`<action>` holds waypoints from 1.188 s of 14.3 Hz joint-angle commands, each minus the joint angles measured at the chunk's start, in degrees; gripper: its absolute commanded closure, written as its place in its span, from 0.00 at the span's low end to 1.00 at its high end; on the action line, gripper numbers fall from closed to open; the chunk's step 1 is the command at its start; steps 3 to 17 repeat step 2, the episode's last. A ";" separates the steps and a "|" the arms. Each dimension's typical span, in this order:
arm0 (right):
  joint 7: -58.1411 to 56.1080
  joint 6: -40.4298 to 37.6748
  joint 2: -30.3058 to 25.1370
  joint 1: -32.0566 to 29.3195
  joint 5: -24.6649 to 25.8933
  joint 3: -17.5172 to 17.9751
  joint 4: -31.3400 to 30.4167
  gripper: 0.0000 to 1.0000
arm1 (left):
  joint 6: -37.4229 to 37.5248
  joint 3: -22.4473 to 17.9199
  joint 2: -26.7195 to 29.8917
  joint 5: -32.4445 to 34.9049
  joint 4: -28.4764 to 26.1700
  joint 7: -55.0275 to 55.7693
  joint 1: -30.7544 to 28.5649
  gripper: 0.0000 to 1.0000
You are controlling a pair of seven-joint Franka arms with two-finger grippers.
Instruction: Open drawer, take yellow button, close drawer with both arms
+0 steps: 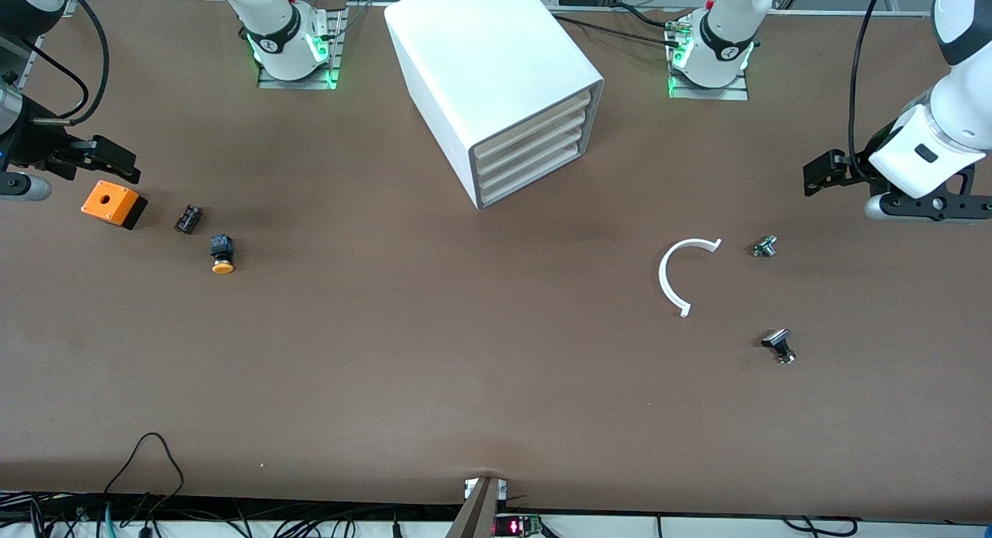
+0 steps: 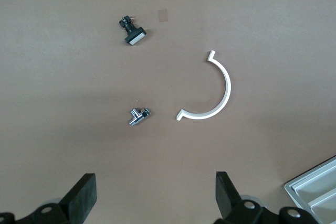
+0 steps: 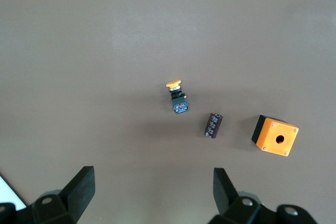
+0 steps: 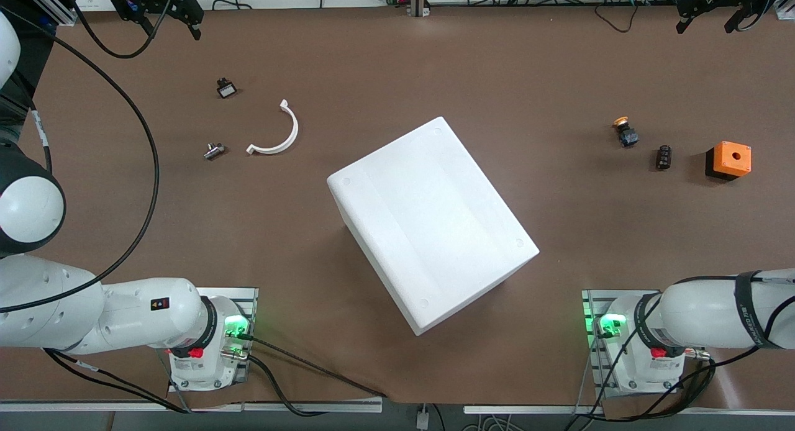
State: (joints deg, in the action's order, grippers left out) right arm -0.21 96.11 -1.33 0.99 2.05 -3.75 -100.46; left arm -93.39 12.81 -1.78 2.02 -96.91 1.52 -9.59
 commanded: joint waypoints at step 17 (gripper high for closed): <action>-0.23 0.04 0.28 -0.20 -0.02 0.06 0.79 0.00 | 1.02 0.29 -0.86 0.09 1.46 -0.73 -0.52 0.00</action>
